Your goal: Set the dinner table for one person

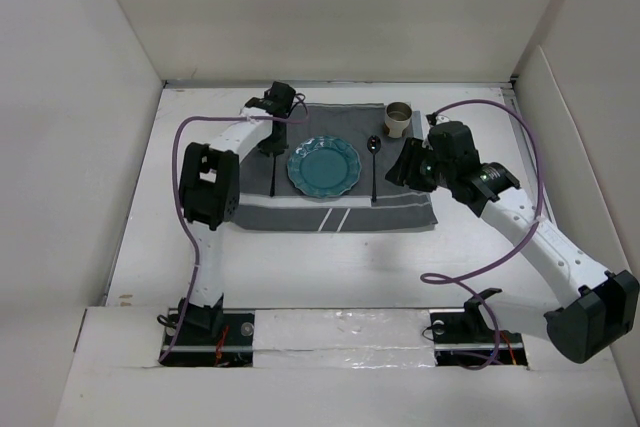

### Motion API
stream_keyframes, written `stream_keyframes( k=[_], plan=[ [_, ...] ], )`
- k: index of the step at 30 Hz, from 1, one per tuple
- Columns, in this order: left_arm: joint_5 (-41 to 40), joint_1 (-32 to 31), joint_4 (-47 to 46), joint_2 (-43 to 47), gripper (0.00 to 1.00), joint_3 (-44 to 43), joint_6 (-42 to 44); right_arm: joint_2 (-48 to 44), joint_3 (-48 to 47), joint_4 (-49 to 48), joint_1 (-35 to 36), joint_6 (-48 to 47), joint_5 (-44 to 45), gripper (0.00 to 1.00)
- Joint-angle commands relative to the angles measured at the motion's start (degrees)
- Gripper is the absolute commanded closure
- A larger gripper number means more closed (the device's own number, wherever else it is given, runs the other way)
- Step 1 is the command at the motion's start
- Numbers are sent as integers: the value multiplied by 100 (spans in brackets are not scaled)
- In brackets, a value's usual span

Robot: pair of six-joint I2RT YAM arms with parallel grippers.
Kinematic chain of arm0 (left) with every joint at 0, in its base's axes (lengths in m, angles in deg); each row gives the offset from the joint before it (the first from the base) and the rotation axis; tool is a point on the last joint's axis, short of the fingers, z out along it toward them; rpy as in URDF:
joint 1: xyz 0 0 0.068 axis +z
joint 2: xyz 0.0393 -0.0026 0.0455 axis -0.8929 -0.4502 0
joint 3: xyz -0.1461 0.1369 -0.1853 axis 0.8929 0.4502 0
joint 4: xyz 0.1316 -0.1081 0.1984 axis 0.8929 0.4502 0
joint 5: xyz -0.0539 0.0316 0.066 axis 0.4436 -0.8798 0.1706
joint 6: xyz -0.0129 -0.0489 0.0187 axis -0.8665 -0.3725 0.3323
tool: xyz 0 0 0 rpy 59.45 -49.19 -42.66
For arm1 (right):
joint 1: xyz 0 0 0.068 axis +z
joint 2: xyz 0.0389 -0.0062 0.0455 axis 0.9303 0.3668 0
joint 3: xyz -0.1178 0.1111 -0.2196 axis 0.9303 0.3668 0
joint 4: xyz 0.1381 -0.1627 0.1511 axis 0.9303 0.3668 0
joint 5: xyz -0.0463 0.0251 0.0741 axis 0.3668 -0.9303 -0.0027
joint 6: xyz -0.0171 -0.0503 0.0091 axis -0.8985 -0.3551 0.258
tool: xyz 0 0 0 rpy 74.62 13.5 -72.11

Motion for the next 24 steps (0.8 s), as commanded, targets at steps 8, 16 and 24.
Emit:
stream_keyframes(
  k=[8, 16, 24],
  plan=[
    [86, 15, 225, 381, 78, 6, -59, -104, -346, 3, -99, -133, 142, 49],
    [156, 15, 111, 2304, 68, -48, -446, -165, -785, 38, -99, -142, 186, 100],
    [113, 155, -399, 4984, 59, 858, -999, -1149, -2103, -76, -204, 43, 1204, 53]
  ],
)
